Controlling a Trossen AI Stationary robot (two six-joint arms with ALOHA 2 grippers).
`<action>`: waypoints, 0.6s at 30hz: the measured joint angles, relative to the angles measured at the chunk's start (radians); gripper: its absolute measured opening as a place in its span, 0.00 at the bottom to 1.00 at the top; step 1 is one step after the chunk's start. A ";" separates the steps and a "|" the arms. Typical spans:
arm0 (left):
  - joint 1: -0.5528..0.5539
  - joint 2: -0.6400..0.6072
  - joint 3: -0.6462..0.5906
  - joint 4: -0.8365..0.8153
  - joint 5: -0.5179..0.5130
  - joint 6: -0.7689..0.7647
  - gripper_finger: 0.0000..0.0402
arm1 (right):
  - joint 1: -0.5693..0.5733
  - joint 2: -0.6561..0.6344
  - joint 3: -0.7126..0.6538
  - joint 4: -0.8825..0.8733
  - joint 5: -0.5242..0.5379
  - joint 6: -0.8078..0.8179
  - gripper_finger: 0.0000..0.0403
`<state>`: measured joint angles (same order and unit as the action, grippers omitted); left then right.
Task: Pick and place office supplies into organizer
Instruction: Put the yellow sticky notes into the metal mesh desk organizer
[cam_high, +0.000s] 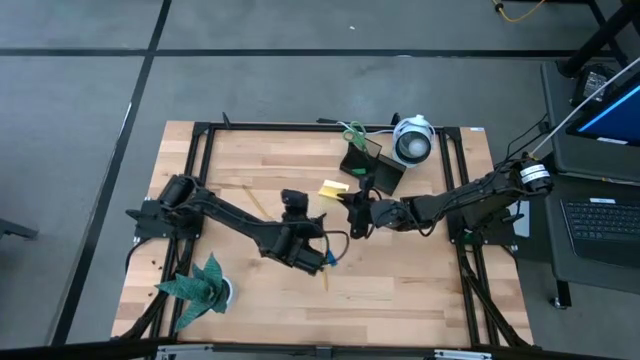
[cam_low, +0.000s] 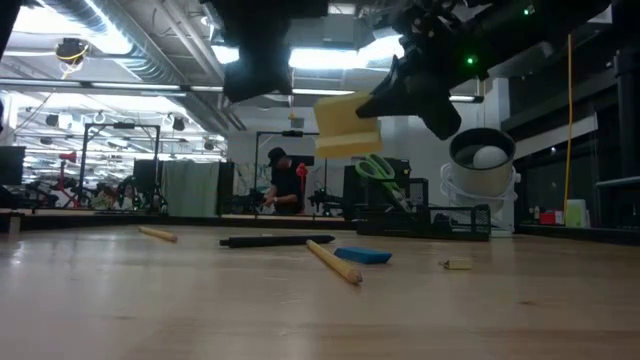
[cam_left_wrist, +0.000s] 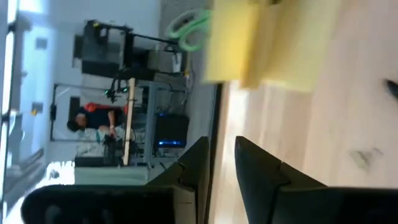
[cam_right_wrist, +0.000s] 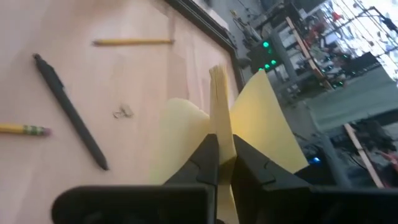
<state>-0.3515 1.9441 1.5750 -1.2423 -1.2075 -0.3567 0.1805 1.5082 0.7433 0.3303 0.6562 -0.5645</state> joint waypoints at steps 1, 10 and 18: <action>0.000 -0.020 -0.024 0.003 -0.012 -0.027 0.16 | 0.000 0.000 0.000 -0.004 0.009 -0.005 0.05; -0.015 -0.227 -0.316 0.306 0.055 0.002 0.03 | -0.014 -0.043 0.000 -0.014 0.089 -0.046 0.05; 0.018 -0.441 -0.637 0.827 0.185 0.274 0.00 | -0.033 -0.187 0.002 -0.121 0.090 -0.019 0.05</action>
<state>-0.3340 1.5032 0.9383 -0.4149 -1.0223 -0.0824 0.1471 1.3212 0.7452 0.2096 0.7464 -0.5838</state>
